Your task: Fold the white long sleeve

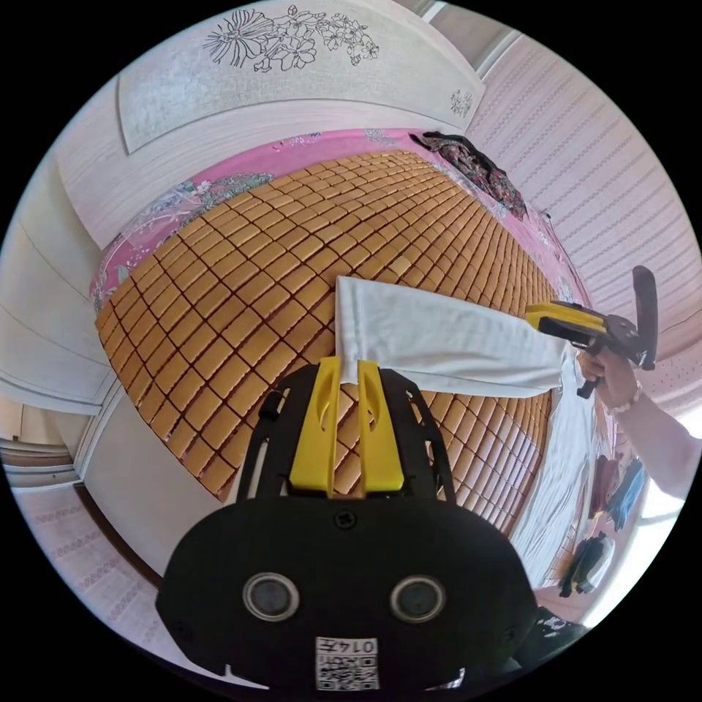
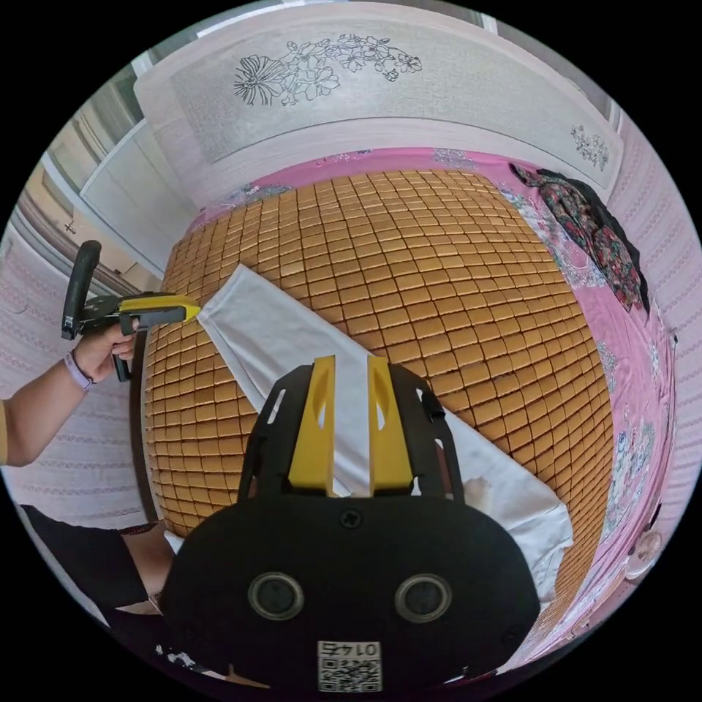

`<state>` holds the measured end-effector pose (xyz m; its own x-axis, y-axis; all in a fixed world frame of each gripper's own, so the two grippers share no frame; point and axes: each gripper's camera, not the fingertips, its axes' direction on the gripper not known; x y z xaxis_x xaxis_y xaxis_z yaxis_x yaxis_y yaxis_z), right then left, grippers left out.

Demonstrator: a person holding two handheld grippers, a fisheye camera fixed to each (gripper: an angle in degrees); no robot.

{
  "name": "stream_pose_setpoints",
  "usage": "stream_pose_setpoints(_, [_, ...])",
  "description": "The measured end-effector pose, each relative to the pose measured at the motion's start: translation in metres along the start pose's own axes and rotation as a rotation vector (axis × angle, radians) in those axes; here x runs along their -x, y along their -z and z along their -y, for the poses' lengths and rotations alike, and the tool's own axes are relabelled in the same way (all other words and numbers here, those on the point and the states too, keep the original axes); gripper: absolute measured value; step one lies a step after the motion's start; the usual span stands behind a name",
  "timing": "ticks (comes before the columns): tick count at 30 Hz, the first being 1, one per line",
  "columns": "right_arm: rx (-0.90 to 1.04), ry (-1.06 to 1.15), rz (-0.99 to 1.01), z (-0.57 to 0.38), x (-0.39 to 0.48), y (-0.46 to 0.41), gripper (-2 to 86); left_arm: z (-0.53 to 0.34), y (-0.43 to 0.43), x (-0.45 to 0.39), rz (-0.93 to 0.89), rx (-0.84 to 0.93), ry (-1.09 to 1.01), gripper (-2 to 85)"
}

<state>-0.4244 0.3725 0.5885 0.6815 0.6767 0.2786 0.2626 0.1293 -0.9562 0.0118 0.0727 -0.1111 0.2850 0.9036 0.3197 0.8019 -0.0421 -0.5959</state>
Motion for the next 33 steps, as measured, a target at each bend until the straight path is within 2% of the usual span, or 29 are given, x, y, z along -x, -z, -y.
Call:
stream_pose_setpoints(7, [0.049,0.174,-0.048,0.044,0.075,-0.037,7.2,-0.017,0.028,0.001,-0.055,-0.118,0.072,7.6])
stream_pose_setpoints(11, [0.149,0.227,-0.090,0.051,0.101,-0.066,4.8,-0.017,0.009,-0.008,-0.043,-0.067,0.075,7.8])
stream_pose_setpoints(16, [0.128,0.260,-0.114,0.038,0.115,-0.068,2.1,-0.022,0.006,-0.028,0.023,-0.075,0.010,4.9])
stream_pose_setpoints(24, [0.127,0.243,-0.117,0.009,0.120,-0.074,0.4,-0.019,0.016,-0.059,-0.003,-0.060,-0.033,-0.1])
stream_pose_setpoints(33, [0.097,0.080,-0.015,-0.044,0.101,-0.077,0.1,-0.017,0.035,-0.118,0.041,-0.078,-0.055,-0.9])
